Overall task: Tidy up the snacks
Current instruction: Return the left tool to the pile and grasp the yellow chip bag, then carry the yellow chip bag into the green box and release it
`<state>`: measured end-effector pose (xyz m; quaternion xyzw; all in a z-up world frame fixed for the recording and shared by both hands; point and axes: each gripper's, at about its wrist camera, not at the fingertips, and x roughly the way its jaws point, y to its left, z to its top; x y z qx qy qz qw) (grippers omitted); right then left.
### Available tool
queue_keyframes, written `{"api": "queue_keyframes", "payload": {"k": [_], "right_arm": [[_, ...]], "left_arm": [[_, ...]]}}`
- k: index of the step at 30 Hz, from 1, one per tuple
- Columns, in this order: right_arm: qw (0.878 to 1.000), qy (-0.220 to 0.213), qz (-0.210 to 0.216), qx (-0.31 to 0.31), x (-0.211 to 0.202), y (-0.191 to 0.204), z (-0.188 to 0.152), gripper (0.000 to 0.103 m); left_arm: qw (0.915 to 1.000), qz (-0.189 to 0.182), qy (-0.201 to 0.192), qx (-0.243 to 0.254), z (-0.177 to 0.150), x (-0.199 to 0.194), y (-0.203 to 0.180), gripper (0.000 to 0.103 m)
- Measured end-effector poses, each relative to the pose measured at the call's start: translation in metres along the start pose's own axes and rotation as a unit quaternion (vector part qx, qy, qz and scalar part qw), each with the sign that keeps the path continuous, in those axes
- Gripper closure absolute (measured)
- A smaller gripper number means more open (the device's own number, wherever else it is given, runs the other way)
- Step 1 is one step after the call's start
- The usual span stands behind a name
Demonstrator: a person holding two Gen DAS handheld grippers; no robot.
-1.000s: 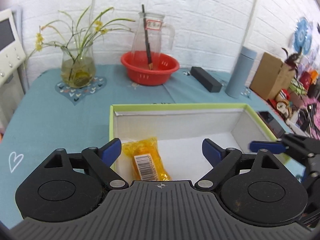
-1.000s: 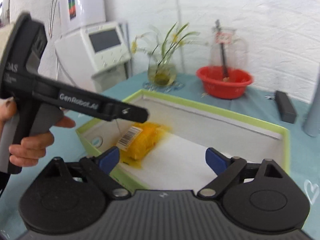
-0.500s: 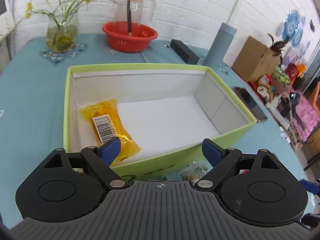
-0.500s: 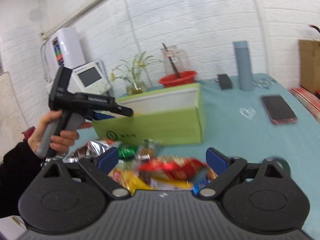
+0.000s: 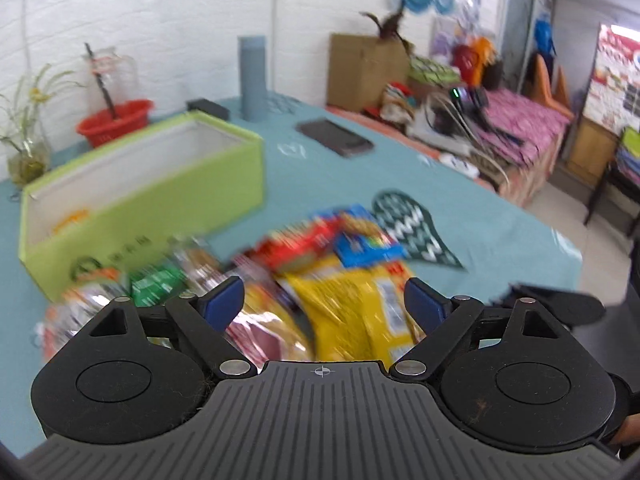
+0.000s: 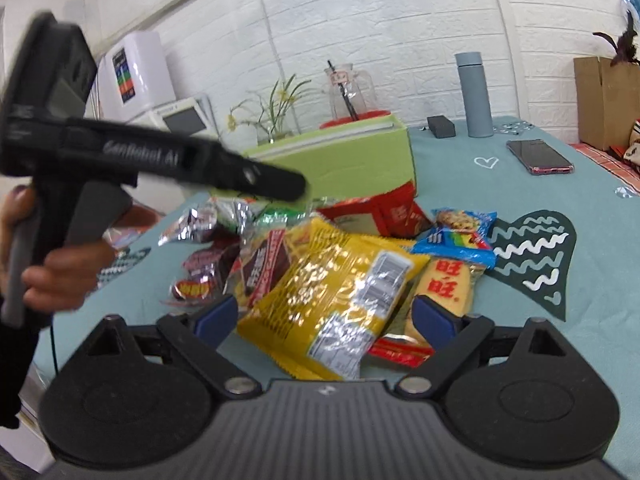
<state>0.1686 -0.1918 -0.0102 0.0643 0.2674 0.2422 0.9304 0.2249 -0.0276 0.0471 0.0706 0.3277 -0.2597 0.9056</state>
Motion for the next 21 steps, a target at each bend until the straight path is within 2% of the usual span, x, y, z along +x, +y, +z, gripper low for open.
{"api": "queue_keyframes", "payload": {"k": [4, 10, 11, 12, 13, 14, 15, 16, 17, 21], "right_arm": [[1.0, 0.014, 0.001, -0.008, 0.01, 0.003, -0.009, 0.01], [1.0, 0.01, -0.005, -0.023, 0.023, 0.006, -0.008, 0.01], [1.0, 0.008, -0.008, -0.025, 0.026, 0.006, -0.009, 0.01], [0.999, 0.006, -0.013, -0.031, 0.028, 0.007, -0.01, 0.011], [0.999, 0.008, -0.017, -0.039, 0.029, 0.009, -0.01, 0.012], [0.999, 0.011, -0.016, -0.048, 0.03, 0.012, -0.009, 0.022], [0.999, 0.015, -0.012, -0.05, 0.03, 0.013, -0.009, 0.03], [0.999, 0.017, -0.013, -0.05, 0.029, 0.013, -0.009, 0.035], [0.998, 0.015, -0.013, -0.052, 0.026, 0.013, -0.006, 0.042], [0.998, -0.006, 0.009, -0.064, 0.014, 0.017, 0.015, 0.043]], "left_arm": [[0.9994, 0.014, 0.031, -0.005, -0.014, 0.02, -0.01, 0.04], [0.9964, -0.037, 0.058, -0.049, -0.021, 0.03, -0.001, 0.05], [0.9958, -0.042, 0.062, -0.054, -0.022, 0.032, 0.0, 0.054], [0.995, -0.046, 0.066, -0.06, -0.024, 0.033, 0.002, 0.066], [0.995, -0.044, 0.065, -0.062, -0.025, 0.033, 0.003, 0.071], [0.9951, -0.043, 0.063, -0.063, -0.025, 0.032, 0.005, 0.075], [0.9942, -0.048, 0.065, -0.07, -0.026, 0.028, 0.008, 0.086], [0.9925, -0.061, 0.067, -0.082, -0.025, 0.025, 0.011, 0.091], [0.992, -0.063, 0.063, -0.089, -0.023, 0.019, 0.014, 0.091], [0.9924, -0.066, 0.026, -0.1, -0.004, -0.007, 0.026, 0.091]]}}
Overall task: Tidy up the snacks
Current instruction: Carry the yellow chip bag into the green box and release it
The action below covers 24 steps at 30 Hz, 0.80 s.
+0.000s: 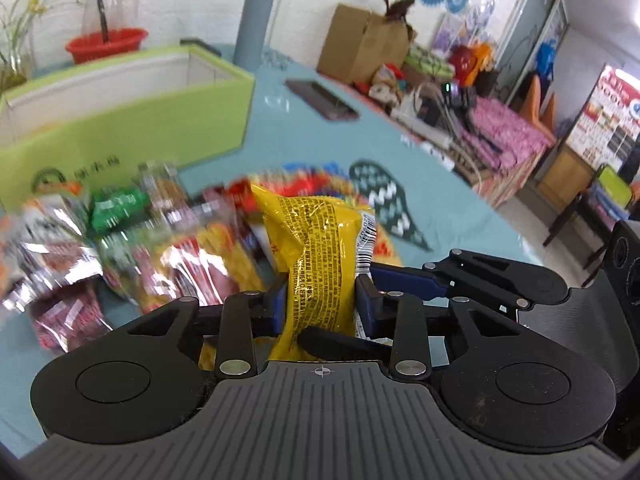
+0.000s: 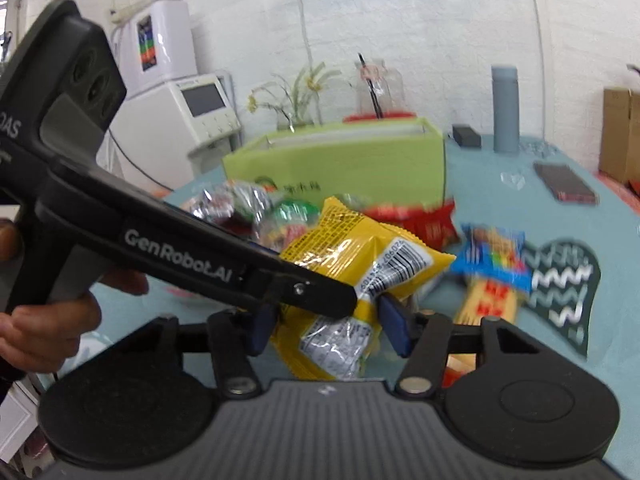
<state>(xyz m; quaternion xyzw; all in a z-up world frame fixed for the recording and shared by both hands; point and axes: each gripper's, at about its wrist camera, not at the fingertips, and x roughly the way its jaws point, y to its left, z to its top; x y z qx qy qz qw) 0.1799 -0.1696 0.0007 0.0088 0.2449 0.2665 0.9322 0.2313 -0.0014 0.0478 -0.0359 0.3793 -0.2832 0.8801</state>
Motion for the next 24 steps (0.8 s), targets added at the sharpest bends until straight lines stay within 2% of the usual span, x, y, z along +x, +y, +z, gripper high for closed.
{"api": "queue_keyframes", "payload": {"k": [5, 12, 17, 21, 24], "right_arm": [[0.998, -0.042, 0.016, -0.041, 0.015, 0.003, 0.047, 0.042], [0.993, -0.057, 0.032, -0.099, 0.098, -0.002, 0.134, 0.042], [0.994, -0.007, 0.056, -0.095, 0.184, -0.013, 0.173, 0.042], [0.992, 0.047, 0.067, -0.094, 0.246, -0.02, 0.175, 0.042], [0.99, 0.081, 0.069, -0.096, 0.278, -0.025, 0.169, 0.041]], "left_arm": [[0.9987, 0.022, -0.047, -0.006, 0.046, -0.02, 0.021, 0.091], [0.9934, 0.082, -0.078, -0.018, 0.135, -0.003, 0.087, 0.09], [0.9904, 0.107, -0.055, -0.068, 0.164, 0.04, 0.156, 0.089], [0.9879, 0.117, -0.023, -0.098, 0.17, 0.079, 0.199, 0.09], [0.9873, 0.125, 0.004, -0.098, 0.166, 0.101, 0.215, 0.088]]}}
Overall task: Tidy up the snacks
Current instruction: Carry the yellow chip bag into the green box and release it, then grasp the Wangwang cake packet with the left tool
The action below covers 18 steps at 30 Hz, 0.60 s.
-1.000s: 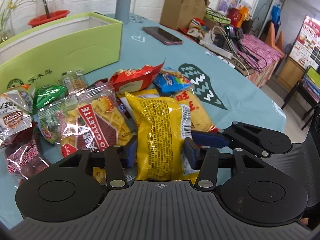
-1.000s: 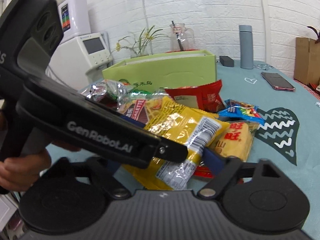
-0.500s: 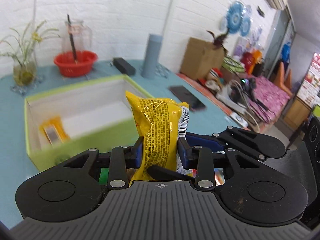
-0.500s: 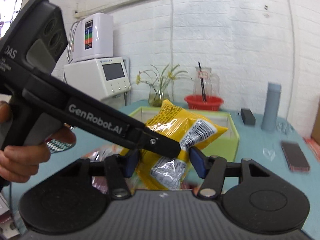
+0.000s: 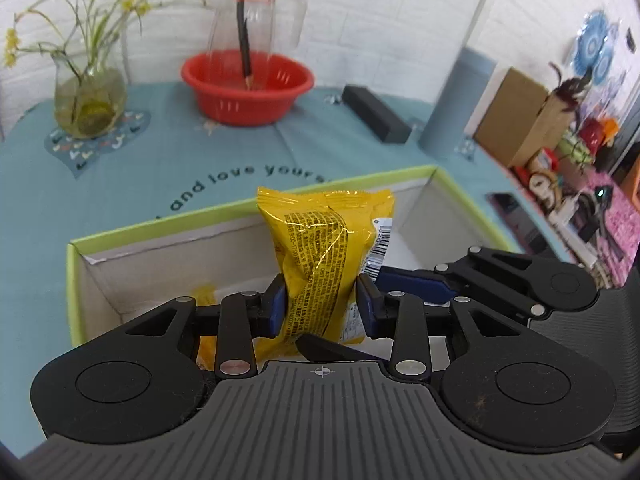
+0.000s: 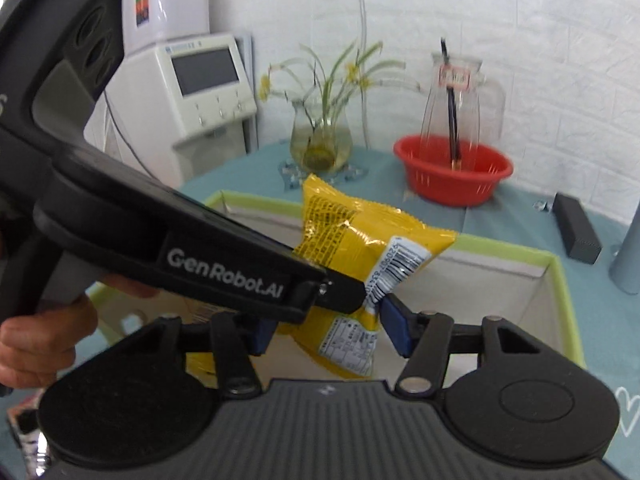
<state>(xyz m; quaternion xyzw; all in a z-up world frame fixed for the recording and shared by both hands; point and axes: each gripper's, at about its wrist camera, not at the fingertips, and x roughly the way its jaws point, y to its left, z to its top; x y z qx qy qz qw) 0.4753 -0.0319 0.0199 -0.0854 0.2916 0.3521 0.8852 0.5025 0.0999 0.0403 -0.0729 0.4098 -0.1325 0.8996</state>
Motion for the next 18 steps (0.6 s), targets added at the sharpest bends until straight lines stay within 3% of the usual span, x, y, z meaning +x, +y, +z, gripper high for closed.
{"api": "queue_keyframes", "payload": {"k": [2, 4, 5, 6, 7, 10, 14, 18], "right_arm": [[1.0, 0.01, 0.005, 0.009, 0.009, -0.005, -0.004, 0.04], [1.0, 0.004, 0.003, 0.015, 0.004, -0.008, -0.007, 0.033], [1.0, -0.005, 0.003, 0.019, -0.003, -0.009, -0.007, 0.028], [1.0, -0.016, 0.005, 0.021, -0.014, -0.009, -0.007, 0.027], [0.999, -0.028, 0.007, 0.021, -0.027, -0.009, -0.007, 0.025], [0.997, -0.074, -0.009, 0.015, -0.08, -0.007, -0.018, 0.003], [0.992, -0.117, -0.04, 0.024, -0.157, 0.0, -0.057, 0.001], [0.986, -0.125, -0.078, 0.077, -0.218, 0.008, -0.121, 0.001]], "left_arm": [[1.0, -0.001, 0.003, 0.002, -0.002, 0.002, 0.003, 0.082], [0.9996, -0.002, -0.028, 0.004, -0.005, -0.013, 0.002, 0.057], [0.9988, 0.006, -0.049, 0.008, -0.007, -0.024, 0.0, 0.04], [0.9974, 0.015, -0.069, 0.015, -0.009, -0.037, -0.003, 0.031], [0.9961, 0.019, -0.084, 0.02, -0.011, -0.049, -0.007, 0.032], [0.9936, -0.004, -0.11, 0.027, -0.025, -0.087, -0.023, 0.03], [0.9912, -0.049, -0.118, 0.034, -0.063, -0.124, -0.055, 0.025], [0.9881, -0.112, -0.099, 0.037, -0.118, -0.136, -0.092, 0.025]]}}
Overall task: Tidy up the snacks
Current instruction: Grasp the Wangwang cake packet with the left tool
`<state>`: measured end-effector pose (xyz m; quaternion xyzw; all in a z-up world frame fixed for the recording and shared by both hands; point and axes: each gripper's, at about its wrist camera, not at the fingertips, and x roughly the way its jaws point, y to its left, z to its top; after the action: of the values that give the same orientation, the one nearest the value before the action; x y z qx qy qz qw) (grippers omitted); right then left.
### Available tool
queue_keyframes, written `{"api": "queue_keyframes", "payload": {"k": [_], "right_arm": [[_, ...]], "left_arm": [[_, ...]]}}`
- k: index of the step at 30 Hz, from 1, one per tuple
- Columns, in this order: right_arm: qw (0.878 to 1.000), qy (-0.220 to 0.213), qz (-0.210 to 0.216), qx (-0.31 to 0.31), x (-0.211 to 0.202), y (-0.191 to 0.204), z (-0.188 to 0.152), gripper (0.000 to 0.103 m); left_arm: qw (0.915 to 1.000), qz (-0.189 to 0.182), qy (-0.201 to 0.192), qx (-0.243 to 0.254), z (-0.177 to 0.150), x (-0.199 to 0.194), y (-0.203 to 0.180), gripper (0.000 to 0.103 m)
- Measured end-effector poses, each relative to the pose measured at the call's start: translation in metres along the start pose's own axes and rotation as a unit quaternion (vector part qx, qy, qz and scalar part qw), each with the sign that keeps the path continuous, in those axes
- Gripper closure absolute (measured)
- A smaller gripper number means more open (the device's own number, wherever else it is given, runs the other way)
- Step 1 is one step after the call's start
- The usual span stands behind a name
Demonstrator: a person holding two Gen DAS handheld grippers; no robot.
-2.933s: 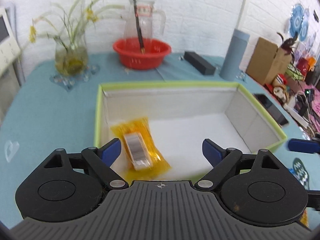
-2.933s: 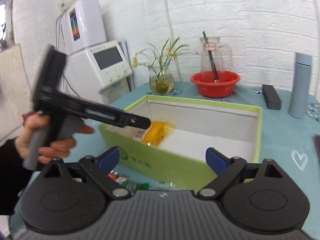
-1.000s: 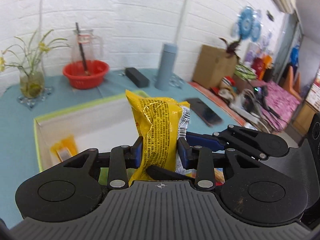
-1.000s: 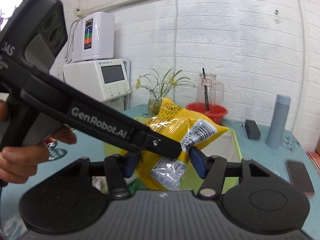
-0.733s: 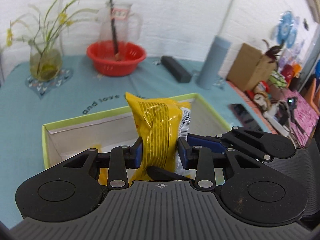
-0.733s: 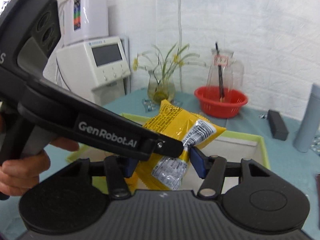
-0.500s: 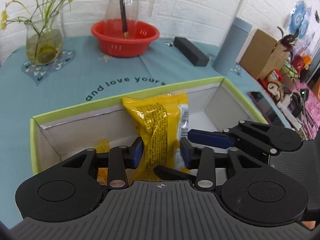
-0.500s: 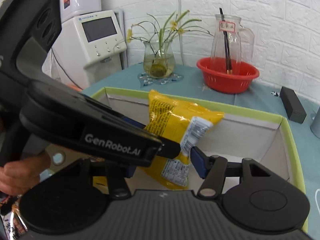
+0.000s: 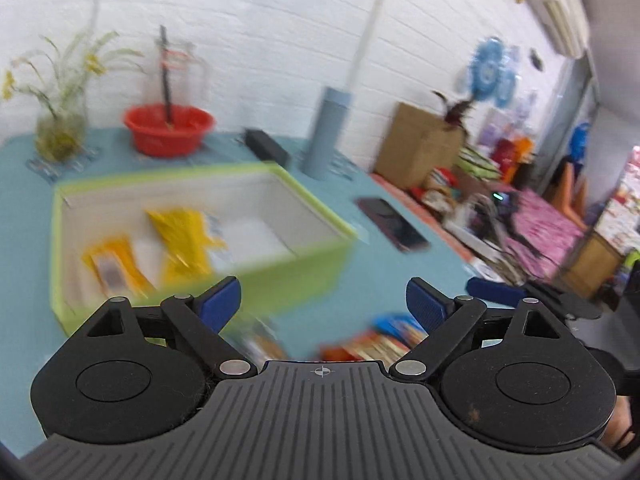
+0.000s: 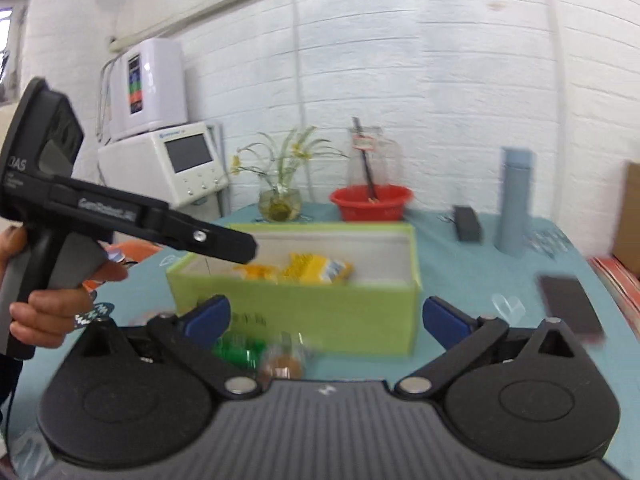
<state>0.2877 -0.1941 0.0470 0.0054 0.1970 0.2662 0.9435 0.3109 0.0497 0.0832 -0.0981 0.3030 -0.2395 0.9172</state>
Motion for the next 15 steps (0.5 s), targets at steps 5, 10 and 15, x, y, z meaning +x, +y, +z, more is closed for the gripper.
{"api": "queue_keyframes", "payload": {"k": [5, 10, 15], "right_arm": [[0.995, 0.044, -0.06, 0.063, -0.056, -0.005, -0.068, 0.001], [0.992, 0.073, -0.079, 0.072, -0.068, 0.001, -0.105, 0.001], [0.993, 0.074, -0.08, 0.034, -0.059, 0.006, -0.111, 0.009]], "left_arm": [[0.9951, -0.077, 0.05, -0.037, -0.059, 0.013, -0.046, 0.026], [0.9879, -0.102, 0.105, -0.052, -0.085, 0.042, -0.079, 0.041], [0.9899, -0.082, 0.111, -0.033, -0.08, 0.057, -0.097, 0.042]]}}
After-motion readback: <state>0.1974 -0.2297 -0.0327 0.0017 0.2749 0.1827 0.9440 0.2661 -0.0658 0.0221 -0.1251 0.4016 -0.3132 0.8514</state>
